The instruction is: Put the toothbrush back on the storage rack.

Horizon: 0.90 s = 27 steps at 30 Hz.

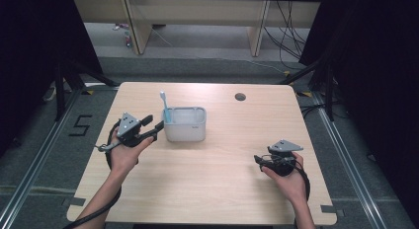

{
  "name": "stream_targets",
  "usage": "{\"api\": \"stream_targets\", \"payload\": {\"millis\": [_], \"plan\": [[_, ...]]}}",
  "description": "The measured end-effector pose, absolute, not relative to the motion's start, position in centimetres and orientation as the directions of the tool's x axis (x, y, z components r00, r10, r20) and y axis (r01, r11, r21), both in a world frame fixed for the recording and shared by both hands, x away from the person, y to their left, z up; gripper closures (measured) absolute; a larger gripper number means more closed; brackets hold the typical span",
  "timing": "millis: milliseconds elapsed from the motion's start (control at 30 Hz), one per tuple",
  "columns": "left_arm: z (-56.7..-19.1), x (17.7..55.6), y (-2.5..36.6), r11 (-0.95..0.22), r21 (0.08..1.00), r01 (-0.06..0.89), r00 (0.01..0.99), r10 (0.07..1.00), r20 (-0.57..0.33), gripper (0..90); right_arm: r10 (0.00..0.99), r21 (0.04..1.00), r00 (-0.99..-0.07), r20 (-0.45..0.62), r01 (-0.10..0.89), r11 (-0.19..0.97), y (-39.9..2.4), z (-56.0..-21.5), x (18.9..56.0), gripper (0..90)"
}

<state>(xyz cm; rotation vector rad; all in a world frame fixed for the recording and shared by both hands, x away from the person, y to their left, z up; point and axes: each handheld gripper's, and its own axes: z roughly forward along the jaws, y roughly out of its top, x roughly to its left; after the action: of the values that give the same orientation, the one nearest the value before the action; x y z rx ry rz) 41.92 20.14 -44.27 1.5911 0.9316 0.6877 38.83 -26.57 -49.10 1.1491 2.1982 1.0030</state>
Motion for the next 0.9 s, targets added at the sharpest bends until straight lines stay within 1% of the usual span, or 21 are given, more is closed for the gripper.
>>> {"api": "stream_targets", "payload": {"millis": [567,900], "plan": [[-44.8,39.3,21.2,-0.077,0.976,0.205,0.516,0.856,-0.041,45.4,0.836,0.776,-0.545,-0.064,0.500,0.385,-26.5,-49.1,38.8,35.8],[-46.0,38.0,21.6,-0.080,0.975,0.206,0.507,0.861,-0.036,45.2,0.836,0.776,-0.544,-0.068,0.498,0.387,-26.6,-49.1,38.8,35.7]]}}
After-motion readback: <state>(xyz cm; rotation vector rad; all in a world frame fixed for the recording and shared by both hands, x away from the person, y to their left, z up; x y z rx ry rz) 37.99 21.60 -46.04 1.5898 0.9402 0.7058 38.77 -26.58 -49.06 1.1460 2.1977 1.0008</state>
